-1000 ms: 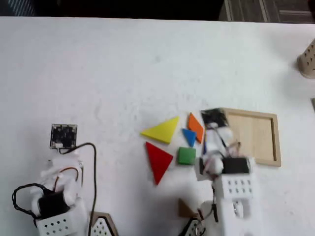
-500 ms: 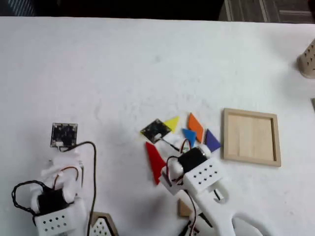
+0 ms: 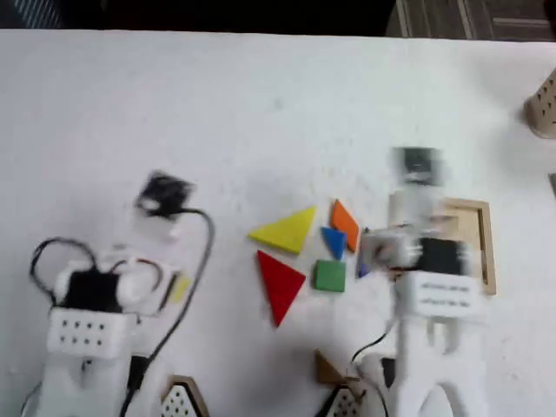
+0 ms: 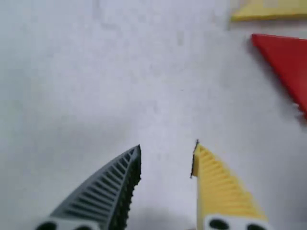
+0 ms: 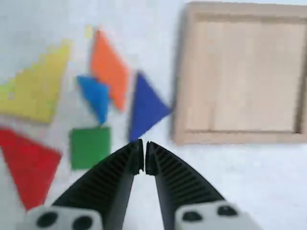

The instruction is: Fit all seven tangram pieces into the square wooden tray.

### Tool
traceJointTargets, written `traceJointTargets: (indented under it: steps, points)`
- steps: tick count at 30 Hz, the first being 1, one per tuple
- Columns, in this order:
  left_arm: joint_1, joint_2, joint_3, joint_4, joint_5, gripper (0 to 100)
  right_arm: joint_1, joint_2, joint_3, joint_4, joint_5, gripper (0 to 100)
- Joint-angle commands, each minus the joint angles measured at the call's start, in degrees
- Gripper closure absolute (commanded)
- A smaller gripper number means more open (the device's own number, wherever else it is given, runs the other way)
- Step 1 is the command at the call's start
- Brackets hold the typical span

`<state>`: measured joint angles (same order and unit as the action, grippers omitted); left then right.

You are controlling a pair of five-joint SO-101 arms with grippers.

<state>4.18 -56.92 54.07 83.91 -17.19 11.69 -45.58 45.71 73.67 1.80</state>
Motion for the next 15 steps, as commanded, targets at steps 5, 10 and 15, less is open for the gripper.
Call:
traceJointTargets:
  steps: [5, 10, 15]
  points:
    - [29.93, 9.63, -8.26, -0.88, 5.8, 77, 36.35, 4.7, -5.45, -10.86, 2.9, 97.4]
    - [50.42, 9.36, -6.07, -4.31, 6.95, 77, 48.22, 10.07, -5.45, -23.43, 3.25, 97.4]
    - [66.07, 8.4, -0.7, -12.57, 6.86, 77, 55.52, 17.63, -5.45, -33.45, 3.96, 97.4]
